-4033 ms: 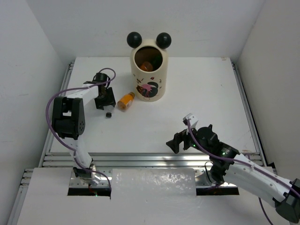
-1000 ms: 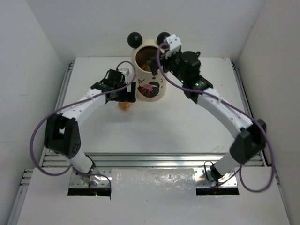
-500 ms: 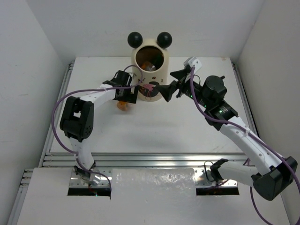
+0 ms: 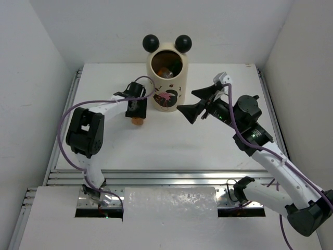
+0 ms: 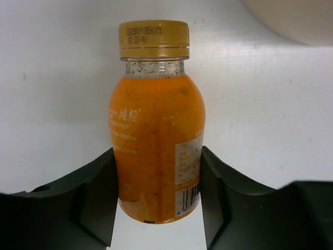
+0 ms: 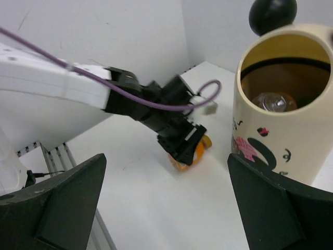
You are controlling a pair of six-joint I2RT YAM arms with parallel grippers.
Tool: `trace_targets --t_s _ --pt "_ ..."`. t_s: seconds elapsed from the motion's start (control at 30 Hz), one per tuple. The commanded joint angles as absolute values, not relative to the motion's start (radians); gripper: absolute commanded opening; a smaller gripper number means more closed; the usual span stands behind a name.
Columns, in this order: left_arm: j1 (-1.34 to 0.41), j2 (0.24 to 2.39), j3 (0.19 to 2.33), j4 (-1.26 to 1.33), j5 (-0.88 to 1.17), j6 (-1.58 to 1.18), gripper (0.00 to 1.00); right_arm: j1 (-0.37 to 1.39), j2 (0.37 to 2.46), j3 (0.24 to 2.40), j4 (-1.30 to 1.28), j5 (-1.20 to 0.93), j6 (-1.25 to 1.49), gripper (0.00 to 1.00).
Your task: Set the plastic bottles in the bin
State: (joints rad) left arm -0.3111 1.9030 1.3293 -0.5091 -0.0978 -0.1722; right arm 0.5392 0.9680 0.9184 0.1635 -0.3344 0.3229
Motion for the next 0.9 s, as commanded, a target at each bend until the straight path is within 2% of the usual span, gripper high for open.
trace_targets --t_s 0.0,0.07,0.1,0.17,0.3,0.33,0.4,0.53,0.8,0.87 --pt "-0.319 1.69 1.255 -0.554 -0.06 -0.313 0.03 0.54 0.953 0.928 0.109 -0.299 0.391 0.99" --pt "-0.321 1.482 1.104 -0.426 0.071 -0.328 0.02 0.538 0.983 0.962 0.031 -0.272 0.429 0.99" --pt "-0.321 1.404 1.05 -0.376 0.206 -0.337 0.01 0.538 0.998 0.974 0.014 -0.276 0.48 0.99" --pt "-0.33 1.203 0.916 -0.215 0.349 -0.353 0.01 0.538 1.041 0.986 0.027 -0.377 0.534 0.99" --pt "-0.356 0.917 0.734 0.102 0.667 -0.501 0.0 0.534 1.062 0.924 0.266 -0.573 0.705 0.99" --pt "-0.36 0.884 0.679 0.215 0.704 -0.529 0.0 0.534 1.058 0.904 0.375 -0.603 0.731 0.99" --pt "-0.362 0.816 0.631 0.323 0.785 -0.584 0.0 0.535 1.071 0.934 0.437 -0.673 0.767 0.99" --pt "-0.364 0.792 0.626 0.379 0.859 -0.623 0.0 0.537 1.133 0.991 0.491 -0.756 0.822 0.99" --pt "-0.373 0.802 0.638 0.505 0.917 -0.703 0.0 0.655 1.245 1.057 0.42 -0.742 0.775 0.99" --pt "-0.374 0.81 0.658 0.503 0.922 -0.704 0.0 0.689 1.262 1.086 0.364 -0.736 0.723 0.96"
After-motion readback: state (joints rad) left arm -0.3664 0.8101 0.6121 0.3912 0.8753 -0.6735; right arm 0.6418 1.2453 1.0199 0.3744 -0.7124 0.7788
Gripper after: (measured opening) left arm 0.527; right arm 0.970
